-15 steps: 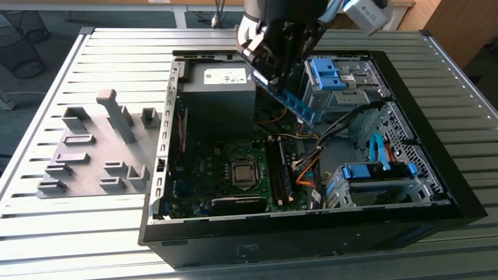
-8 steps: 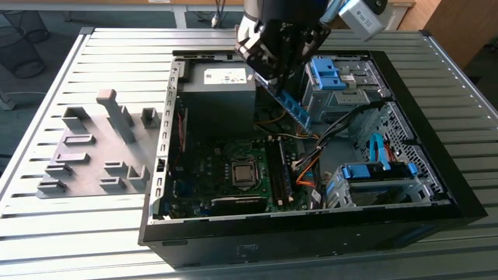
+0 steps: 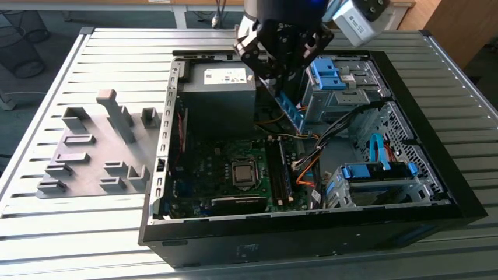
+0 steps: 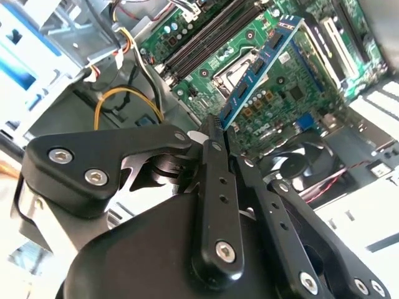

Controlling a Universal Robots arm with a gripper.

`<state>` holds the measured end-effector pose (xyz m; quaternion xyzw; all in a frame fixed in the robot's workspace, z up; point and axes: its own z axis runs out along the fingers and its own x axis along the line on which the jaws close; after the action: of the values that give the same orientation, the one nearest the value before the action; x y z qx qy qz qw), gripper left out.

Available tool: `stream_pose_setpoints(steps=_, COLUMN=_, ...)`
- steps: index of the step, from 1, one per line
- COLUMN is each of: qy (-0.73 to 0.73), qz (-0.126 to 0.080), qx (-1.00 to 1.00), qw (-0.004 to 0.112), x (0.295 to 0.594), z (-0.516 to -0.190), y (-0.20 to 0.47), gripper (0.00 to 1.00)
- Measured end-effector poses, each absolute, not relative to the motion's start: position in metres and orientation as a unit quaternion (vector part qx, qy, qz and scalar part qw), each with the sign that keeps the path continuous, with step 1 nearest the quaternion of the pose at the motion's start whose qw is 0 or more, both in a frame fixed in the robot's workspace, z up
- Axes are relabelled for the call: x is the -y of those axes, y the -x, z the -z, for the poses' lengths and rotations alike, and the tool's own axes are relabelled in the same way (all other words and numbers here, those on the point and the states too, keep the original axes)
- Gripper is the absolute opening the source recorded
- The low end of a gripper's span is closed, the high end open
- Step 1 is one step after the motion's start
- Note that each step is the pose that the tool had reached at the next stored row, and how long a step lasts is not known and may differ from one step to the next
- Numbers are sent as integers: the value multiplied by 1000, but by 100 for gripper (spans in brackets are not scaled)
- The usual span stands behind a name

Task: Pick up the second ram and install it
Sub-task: 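Insert the second ram into the second slot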

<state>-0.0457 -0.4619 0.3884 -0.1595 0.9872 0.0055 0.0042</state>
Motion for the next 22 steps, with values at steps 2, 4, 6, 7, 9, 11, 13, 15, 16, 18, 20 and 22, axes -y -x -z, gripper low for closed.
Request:
stream_pose_setpoints(steps=2, qy=142, qz=-5, qx=-990, qw=4, x=462, z=-388, y=46, gripper=14)
stream_pose_setpoints(steps=4, qy=123, qz=-5, qx=-992, qw=4, x=462, z=-388, y=46, gripper=14)
stream_pose_setpoints(steps=6, qy=105, qz=-5, qx=-994, qw=4, x=462, z=-387, y=46, gripper=14)
stream_pose_setpoints(steps=7, qy=96, qz=-5, qx=-995, qw=4, x=462, z=-387, y=46, gripper=14)
stream_pose_setpoints(steps=9, qy=78, qz=-5, qx=-997, qw=5, x=462, z=-387, y=46, gripper=14)
stream_pose_setpoints(steps=11, qy=60, qz=-5, qx=-998, qw=5, x=462, z=-386, y=46, gripper=14)
stream_pose_setpoints(steps=13, qy=42, qz=-5, qx=-999, qw=5, x=462, z=-386, y=46, gripper=14)
stream_pose_setpoints(steps=15, qy=24, qz=-4, qx=-1000, qw=5, x=462, z=-385, y=46, gripper=14)
stream_pose_setpoints(steps=16, qy=16, qz=-4, qx=-1000, qw=5, x=462, z=-385, y=46, gripper=14)
stream_pose_setpoints(steps=18, qy=1, qz=-4, qx=-1000, qw=5, x=462, z=-385, y=46, gripper=14)
stream_pose_setpoints(steps=20, qy=-12, qz=-4, qx=-1000, qw=5, x=462, z=-384, y=46, gripper=14)
stream_pose_setpoints(steps=22, qy=-14, qz=-3, qx=-1000, qw=5, x=462, z=-384, y=45, gripper=14)
